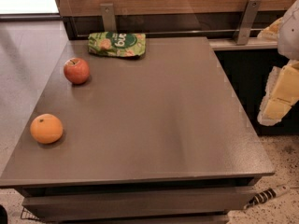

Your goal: Move orange near green rice chip bag

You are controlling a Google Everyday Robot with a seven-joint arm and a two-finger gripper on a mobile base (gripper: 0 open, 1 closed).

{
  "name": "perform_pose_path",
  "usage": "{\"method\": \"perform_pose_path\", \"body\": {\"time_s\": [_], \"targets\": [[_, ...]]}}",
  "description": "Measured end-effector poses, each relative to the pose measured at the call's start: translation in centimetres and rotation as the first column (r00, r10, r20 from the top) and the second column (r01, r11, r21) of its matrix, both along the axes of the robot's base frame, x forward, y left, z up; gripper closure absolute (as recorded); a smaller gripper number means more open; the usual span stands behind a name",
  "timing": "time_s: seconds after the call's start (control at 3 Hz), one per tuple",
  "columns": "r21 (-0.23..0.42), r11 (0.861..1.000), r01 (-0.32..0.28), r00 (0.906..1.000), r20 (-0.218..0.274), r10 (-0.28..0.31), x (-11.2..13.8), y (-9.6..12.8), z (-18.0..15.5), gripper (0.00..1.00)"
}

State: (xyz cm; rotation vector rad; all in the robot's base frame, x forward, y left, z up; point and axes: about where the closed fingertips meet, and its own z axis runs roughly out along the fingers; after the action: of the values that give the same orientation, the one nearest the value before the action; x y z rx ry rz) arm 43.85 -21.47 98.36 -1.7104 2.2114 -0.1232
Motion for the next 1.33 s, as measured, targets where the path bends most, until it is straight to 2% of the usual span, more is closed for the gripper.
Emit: {"method": "perform_pose_path", "body": {"time_s": [0.67, 1.0, 1.33], "targets": [[0.014, 1.0, -0.009, 0.9999, 0.008, 0.009, 0.0, 0.2, 0.2, 0.0], [0.111, 0.988, -0.106, 0.9943, 0.017, 0.105, -0.4, 3.3, -0.9, 0.0], [0.234, 0.948, -0.218, 0.9756, 0.025, 0.218, -0.8, 7.2, -2.0, 0.0]]}}
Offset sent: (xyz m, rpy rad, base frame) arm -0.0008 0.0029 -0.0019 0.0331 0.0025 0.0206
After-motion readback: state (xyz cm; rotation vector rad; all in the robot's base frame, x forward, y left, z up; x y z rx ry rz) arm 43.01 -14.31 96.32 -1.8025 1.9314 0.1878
